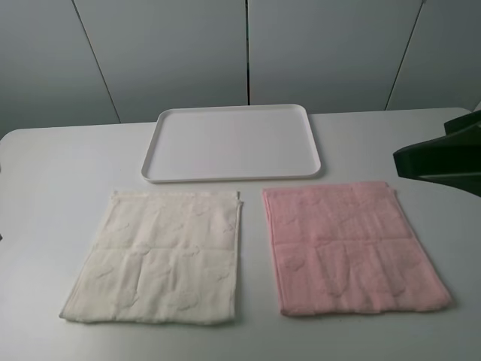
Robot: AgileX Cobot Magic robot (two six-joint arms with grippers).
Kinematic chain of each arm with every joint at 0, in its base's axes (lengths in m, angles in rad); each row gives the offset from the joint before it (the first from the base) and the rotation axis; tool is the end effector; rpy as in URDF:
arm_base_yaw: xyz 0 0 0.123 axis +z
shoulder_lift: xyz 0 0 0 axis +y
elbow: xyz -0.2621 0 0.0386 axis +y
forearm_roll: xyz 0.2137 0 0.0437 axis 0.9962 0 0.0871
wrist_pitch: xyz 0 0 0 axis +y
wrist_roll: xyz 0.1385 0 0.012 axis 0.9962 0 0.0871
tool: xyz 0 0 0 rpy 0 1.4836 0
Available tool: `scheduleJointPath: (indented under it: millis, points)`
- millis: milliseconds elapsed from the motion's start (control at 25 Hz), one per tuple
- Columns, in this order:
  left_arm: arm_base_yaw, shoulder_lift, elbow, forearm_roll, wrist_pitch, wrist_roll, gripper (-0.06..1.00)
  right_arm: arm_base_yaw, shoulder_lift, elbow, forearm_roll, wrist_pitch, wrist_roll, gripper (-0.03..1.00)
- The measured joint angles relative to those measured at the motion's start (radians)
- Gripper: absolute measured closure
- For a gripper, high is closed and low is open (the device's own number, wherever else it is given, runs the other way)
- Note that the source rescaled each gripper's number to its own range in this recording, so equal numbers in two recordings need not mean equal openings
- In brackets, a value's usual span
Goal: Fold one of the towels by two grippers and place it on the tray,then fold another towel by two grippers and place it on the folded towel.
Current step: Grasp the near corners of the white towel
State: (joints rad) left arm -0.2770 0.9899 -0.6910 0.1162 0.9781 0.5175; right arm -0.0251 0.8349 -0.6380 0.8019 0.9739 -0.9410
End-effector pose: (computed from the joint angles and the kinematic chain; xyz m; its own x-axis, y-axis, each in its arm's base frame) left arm 0.1549 -0.0301 0.2138 -0.6140 0.7439 -0.2639 0.6890 0.6682 0.2806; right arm 0.1417 0.0791 0.2562 -0.5809 -0.3095 -0.7528 -0.6340 0.7521 0.1800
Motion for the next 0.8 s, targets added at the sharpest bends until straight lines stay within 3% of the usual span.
scheduleJointPath:
  millis: [120,280,600,800]
  points:
    - [-0.069,0.115,0.0,0.017,-0.031,0.074,-0.06,0.014,0.117,-0.045,0.019,-0.002,-0.137,-0.03]
    - [-0.144,0.244,0.0,0.033,-0.068,0.171,-0.06,0.156,0.231,-0.095,0.002,-0.033,-0.242,-0.03]
    - [-0.161,0.417,-0.002,0.039,-0.085,0.23,-0.06,0.553,0.407,-0.111,-0.237,-0.161,-0.214,-0.03]
    - [-0.161,0.471,-0.002,0.043,-0.123,0.277,-0.06,0.682,0.468,-0.111,-0.326,-0.22,-0.194,-0.03]
